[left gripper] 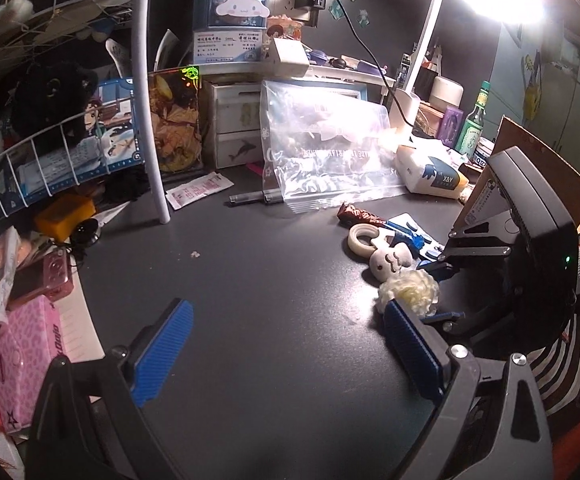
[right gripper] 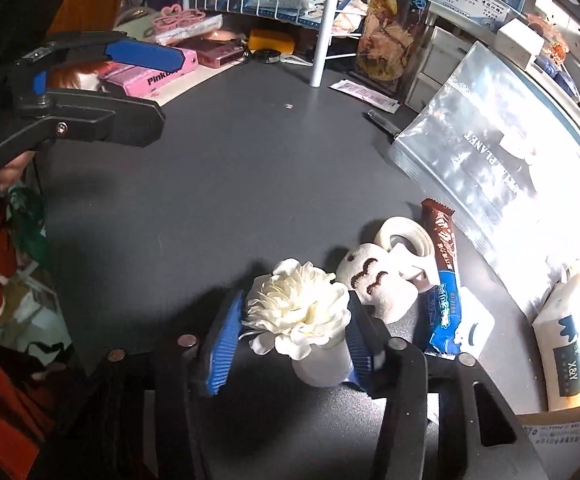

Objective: Organize objects
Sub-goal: 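Grasp the white artificial flower with the right gripper, then carry the flower into the cardboard box and open the right gripper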

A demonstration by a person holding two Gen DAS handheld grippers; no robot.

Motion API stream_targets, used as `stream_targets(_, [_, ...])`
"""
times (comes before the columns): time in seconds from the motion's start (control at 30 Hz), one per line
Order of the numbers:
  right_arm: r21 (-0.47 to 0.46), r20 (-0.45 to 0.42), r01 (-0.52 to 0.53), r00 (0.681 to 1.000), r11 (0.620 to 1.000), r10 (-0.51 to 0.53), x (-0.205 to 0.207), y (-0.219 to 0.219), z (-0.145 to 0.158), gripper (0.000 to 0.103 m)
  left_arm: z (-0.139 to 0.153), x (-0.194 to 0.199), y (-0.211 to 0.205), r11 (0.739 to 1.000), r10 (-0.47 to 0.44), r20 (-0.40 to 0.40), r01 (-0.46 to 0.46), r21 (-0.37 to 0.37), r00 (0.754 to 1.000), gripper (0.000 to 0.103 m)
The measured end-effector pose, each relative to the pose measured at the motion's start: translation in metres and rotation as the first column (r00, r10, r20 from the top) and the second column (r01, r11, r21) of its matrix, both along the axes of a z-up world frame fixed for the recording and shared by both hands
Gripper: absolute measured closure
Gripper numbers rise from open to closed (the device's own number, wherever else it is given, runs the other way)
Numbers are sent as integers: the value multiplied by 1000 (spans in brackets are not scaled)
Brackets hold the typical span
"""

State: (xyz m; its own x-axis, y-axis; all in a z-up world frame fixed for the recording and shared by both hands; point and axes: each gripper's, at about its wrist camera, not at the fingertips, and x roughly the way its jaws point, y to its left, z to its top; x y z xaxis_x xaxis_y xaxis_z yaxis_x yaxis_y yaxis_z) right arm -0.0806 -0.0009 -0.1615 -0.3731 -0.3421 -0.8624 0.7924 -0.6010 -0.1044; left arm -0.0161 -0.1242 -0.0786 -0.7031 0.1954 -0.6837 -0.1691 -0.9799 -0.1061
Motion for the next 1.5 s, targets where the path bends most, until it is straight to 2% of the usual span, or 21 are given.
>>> stream_targets(0.07, [-7, 21, 2, 1000, 1000, -2, -3, 0, 0, 76, 0, -1, 3, 1000, -9, 5, 9, 4, 1000, 8])
stream_targets(0.27, [-40, 24, 2, 1000, 999, -1, 0, 0, 6, 76, 5, -3, 17, 996, -71, 20, 70, 52, 997, 8])
stream_targets(0.4, [-99, 26, -8, 1000, 995, 11, 9, 1, 21, 76, 16, -2, 31, 977, -164, 31, 157, 146, 986, 8])
stream_targets(0.47, [-129, 15, -19, 1000, 991, 21, 18, 2, 33, 76, 24, -3, 40, 964, -190, 51, 177, 198, 980, 13])
stream_targets(0.53, [-162, 4, -33, 999, 986, 34, 28, 4, 48, 76, 34, -1, 49, 951, -228, 50, 211, 227, 972, 27])
stream_targets(0.57, [-176, -4, -40, 999, 984, 40, 34, 5, 55, 76, 40, 1, 54, 945, -247, 46, 230, 233, 968, 30])
stream_targets(0.67, [-203, -46, -53, 998, 978, 45, 50, 10, 76, 76, 60, 6, 73, 939, -282, 34, 268, 217, 959, 39])
stream_targets(0.83, [-239, -110, -47, 994, 970, 21, 68, 29, 109, 76, 89, 9, 100, 918, -331, 20, 317, 237, 943, 65])
stream_targets(0.87, [-241, -126, -47, 992, 969, 17, 72, 34, 115, 76, 96, 8, 108, 915, -342, 17, 329, 232, 940, 67])
stream_targets(1.03, [-258, -174, 7, 983, 966, -54, 78, 64, 142, 76, 127, 0, 150, 911, -384, -1, 379, 165, 923, 71])
stream_targets(1.23, [-304, -196, 94, 968, 948, -159, 74, 120, 175, 76, 163, -28, 208, 876, -471, -6, 468, 113, 882, 71])
stream_targets(1.33, [-317, -190, 146, 958, 937, -213, 67, 148, 187, 76, 170, -45, 235, 856, -512, 13, 509, 94, 859, 71])
stream_targets(1.43, [-309, -167, 206, 949, 928, -266, 54, 177, 194, 76, 170, -68, 259, 833, -551, 69, 543, 108, 831, 71])
stream_targets(1.5, [-298, -134, 240, 948, 924, -289, 45, 190, 195, 76, 167, -81, 273, 828, -560, 99, 551, 103, 823, 71])
